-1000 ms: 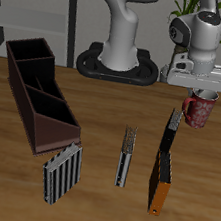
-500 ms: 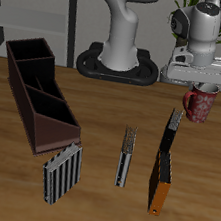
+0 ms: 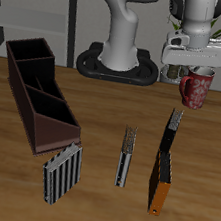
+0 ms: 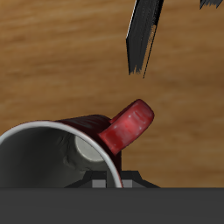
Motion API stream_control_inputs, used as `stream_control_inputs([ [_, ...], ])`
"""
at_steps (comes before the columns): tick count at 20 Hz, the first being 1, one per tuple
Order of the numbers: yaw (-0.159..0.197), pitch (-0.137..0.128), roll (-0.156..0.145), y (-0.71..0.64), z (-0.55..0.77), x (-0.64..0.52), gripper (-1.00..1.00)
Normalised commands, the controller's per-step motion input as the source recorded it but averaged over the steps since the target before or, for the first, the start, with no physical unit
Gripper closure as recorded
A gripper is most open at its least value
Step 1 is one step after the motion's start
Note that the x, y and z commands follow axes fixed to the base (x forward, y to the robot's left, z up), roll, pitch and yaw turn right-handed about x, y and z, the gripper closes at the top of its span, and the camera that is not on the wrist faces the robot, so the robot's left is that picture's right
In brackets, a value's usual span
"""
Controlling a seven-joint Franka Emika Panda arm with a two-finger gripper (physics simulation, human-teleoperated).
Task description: Place the red mug into the right desk caddy's right compartment
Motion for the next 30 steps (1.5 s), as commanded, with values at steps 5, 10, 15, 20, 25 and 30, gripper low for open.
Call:
stream_control_inputs([
  [5, 0.069, -0.007, -0.005, -0.26, 0.27, -0.09, 1.00],
  [10, 0.047, -0.025, -0.013, -0.26, 0.35, -0.15, 1.00],
  [15, 0.063, -0.011, -0.013, -0.34, 0.29, -0.19, 1.00],
  [20, 0.027, -0.040, -0.062, -0.47, 0.30, -0.16, 1.00],
  [25, 0.056, 0.009, -0.094, -0.60, 0.25, -0.08, 1.00],
  [30, 0.021, -0.014, -0.053, -0.36, 0.17, -0.08, 1.00],
])
